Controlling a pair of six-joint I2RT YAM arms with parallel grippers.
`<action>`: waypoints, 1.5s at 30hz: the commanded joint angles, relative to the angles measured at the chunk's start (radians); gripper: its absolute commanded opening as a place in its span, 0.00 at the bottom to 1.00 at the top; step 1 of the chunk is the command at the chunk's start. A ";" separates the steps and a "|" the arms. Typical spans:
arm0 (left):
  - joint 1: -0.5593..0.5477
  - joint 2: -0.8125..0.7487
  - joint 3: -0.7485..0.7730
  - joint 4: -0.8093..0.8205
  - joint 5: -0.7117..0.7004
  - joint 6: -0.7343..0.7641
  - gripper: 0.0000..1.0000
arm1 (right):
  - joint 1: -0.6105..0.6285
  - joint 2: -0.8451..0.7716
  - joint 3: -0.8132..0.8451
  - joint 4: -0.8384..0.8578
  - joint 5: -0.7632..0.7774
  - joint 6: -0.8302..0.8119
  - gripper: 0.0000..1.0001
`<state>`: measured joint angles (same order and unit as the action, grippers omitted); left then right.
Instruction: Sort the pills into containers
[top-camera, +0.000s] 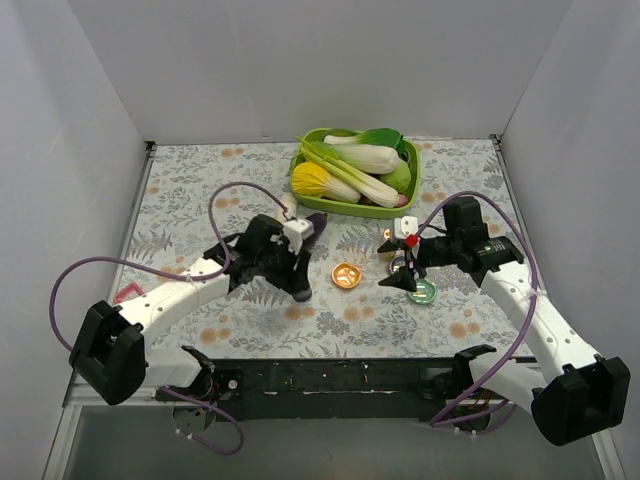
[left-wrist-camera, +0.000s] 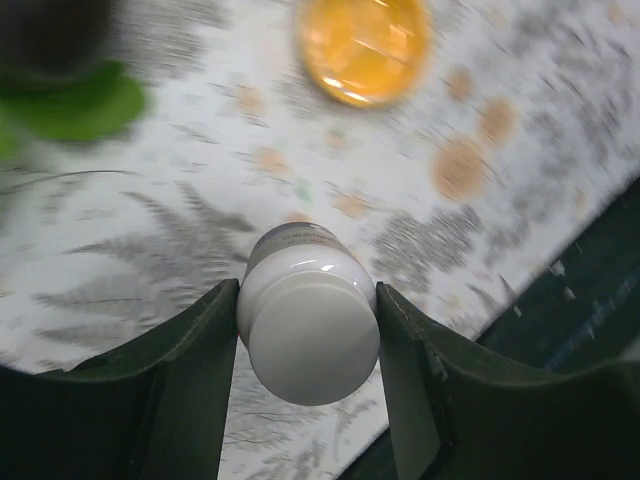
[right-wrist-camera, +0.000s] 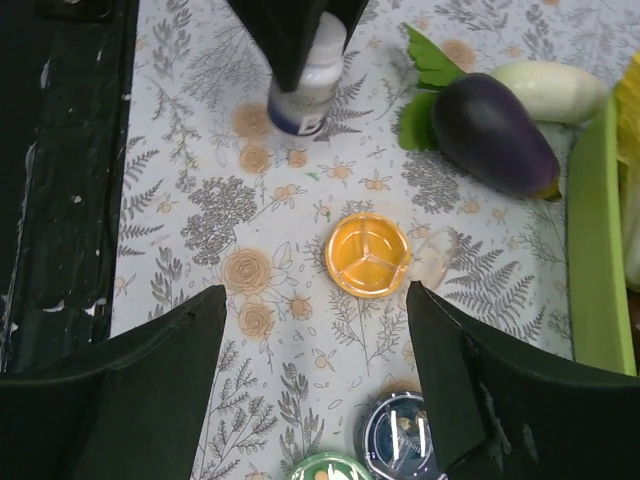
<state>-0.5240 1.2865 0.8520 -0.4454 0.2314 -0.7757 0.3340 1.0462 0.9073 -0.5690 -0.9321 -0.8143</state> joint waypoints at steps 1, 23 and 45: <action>-0.223 -0.036 -0.015 -0.021 0.071 0.030 0.16 | 0.029 -0.020 -0.037 -0.094 -0.067 -0.212 0.80; -0.525 0.093 0.027 0.142 -0.279 -0.235 0.86 | 0.175 -0.023 -0.153 -0.097 0.044 -0.313 0.80; -0.513 -0.894 -0.407 0.275 -0.584 -0.347 0.98 | 0.526 0.323 0.122 -0.014 0.364 -0.083 0.80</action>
<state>-1.0416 0.4847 0.4984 -0.2276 -0.3035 -1.1236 0.8291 1.3212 0.9512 -0.6144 -0.6514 -0.9665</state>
